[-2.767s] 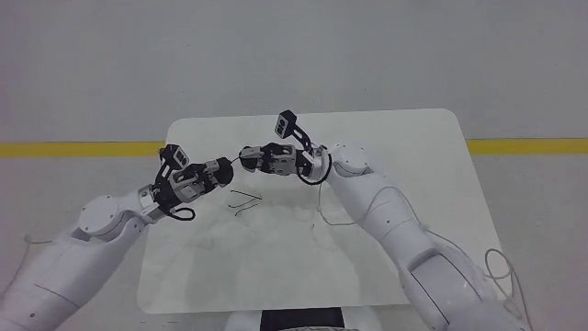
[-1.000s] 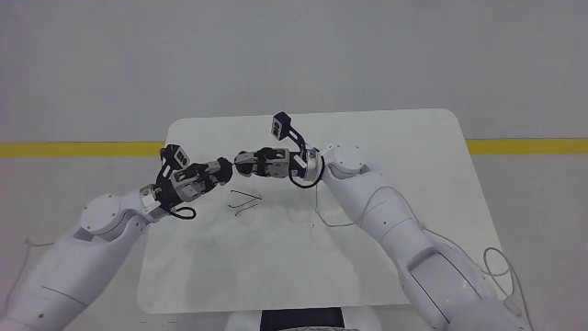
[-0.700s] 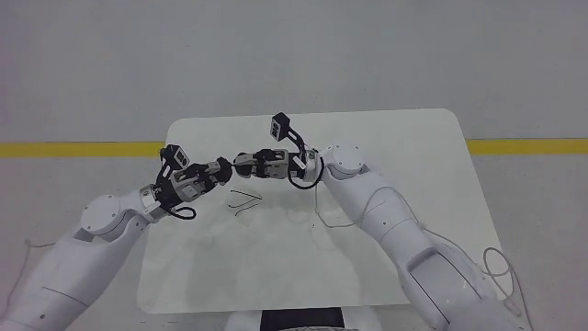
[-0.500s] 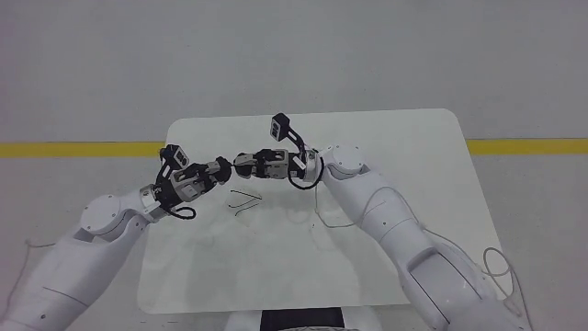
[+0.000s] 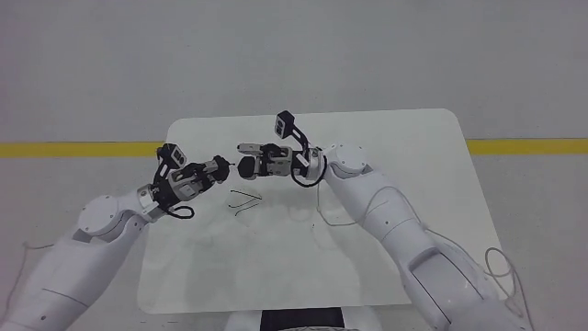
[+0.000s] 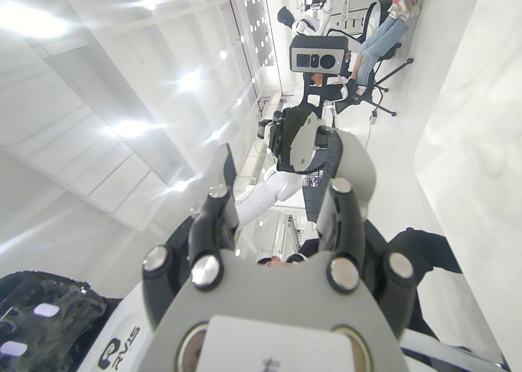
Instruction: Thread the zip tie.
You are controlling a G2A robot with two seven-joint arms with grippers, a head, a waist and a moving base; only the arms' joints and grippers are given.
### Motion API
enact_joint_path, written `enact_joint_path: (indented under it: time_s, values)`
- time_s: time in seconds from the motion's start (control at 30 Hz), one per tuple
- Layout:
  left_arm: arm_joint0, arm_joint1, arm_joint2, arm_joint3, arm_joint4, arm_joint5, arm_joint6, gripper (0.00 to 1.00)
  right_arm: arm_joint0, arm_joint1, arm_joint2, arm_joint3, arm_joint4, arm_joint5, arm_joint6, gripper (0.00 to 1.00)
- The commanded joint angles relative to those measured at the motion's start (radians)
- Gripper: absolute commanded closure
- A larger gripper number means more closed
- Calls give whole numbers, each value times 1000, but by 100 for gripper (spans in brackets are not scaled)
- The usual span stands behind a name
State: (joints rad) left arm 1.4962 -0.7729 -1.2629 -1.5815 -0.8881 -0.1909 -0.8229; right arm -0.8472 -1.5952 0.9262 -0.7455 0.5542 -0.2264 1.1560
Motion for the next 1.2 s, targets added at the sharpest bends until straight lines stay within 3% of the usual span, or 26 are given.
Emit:
enact_joint_path:
  time_s: [0.0, 0.07, 0.17, 0.53, 0.63, 0.8, 0.9, 1.0, 1.07, 1.17]
  values:
    - [1, -2, -5, 1, 6, -10, 1, 100, -2, 4, 9, 3, 0, -5, -9, 0]
    - [3, -4, -6, -2, 10, -17, -2, 100, -6, 7, 17, 3, 1, -9, -17, 0]
    - [0, -4, -13, -40, 78, -34, 32, 100, -11, 11, 23, 2, -6, -10, -30, 0]
    - [-2, -6, -8, -34, 78, -26, 42, 100, -11, 11, 23, 2, -6, -10, -30, 0]
    - [-21, -13, -1, 23, 65, -55, 23, 100, -11, 11, 23, 2, -6, -10, -30, 0]
    - [-78, -40, 45, 194, -16, -149, -44, 100, -11, 11, 23, 2, -6, -10, -30, 0]
    - [-123, -59, 44, 274, -17, -149, -92, 100, -11, 11, 23, 2, -6, -10, -30, 0]
    - [-150, -79, 14, 313, 87, -149, -78, 100, -11, 11, 23, 2, -6, -10, -30, 0]
    - [-143, -100, -9, 308, 126, -149, -79, 100, -11, 11, 23, 2, -6, -10, -30, 0]
    - [-132, -127, -62, 292, 255, -149, -78, 100, -11, 11, 23, 2, -6, -10, -30, 0]
